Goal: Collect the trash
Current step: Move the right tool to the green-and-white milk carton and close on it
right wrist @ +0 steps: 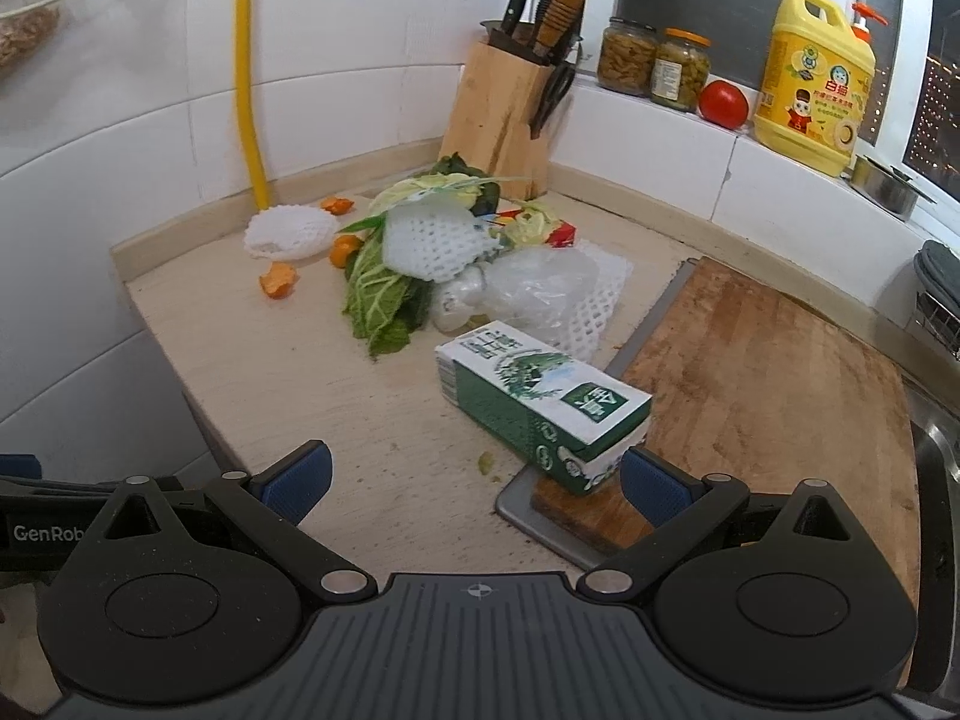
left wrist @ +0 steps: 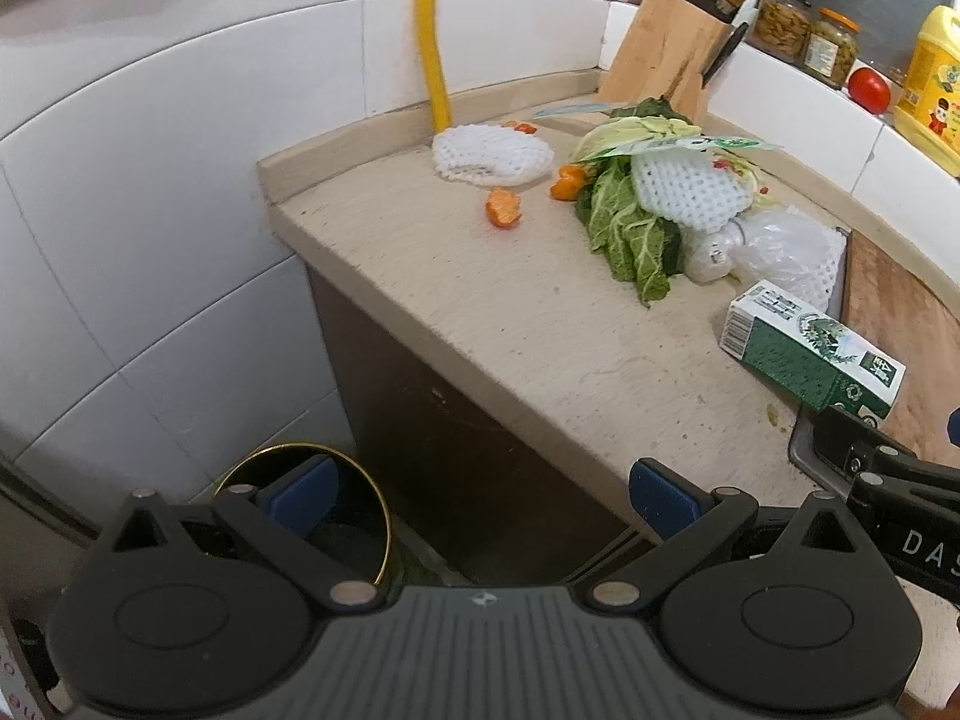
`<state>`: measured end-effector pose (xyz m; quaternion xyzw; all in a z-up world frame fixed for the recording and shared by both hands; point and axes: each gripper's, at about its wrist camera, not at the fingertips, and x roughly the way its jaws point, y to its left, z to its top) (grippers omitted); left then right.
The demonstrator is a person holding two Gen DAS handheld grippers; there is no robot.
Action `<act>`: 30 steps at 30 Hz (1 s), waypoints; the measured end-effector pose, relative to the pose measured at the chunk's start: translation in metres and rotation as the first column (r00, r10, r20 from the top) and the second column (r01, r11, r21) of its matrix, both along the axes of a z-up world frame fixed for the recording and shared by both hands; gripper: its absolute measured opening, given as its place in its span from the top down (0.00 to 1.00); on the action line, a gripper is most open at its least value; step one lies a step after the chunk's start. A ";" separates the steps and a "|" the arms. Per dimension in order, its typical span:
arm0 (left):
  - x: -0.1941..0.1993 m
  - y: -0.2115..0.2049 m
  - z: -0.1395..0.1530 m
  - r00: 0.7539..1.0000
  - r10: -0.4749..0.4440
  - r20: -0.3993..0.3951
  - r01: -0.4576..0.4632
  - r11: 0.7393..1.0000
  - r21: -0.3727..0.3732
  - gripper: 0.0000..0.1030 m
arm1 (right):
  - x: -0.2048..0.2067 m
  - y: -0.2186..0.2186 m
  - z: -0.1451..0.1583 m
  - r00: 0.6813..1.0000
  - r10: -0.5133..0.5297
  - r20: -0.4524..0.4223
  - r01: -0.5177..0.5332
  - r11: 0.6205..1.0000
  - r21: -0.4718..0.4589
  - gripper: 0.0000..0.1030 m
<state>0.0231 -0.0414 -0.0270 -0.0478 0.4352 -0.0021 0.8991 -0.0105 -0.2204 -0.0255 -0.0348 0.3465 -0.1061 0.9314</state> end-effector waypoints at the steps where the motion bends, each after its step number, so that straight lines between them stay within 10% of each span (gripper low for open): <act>1: 0.002 -0.002 0.000 1.000 -0.004 0.002 0.004 1.000 0.004 0.03 | 0.001 -0.002 0.000 1.000 -0.002 0.001 0.002 1.000 -0.001 0.00; 30: 0.073 -0.063 0.000 0.996 -0.092 0.017 0.092 0.995 0.028 0.04 | 0.061 -0.071 -0.004 0.997 0.057 -0.043 -0.062 0.991 -0.121 0.00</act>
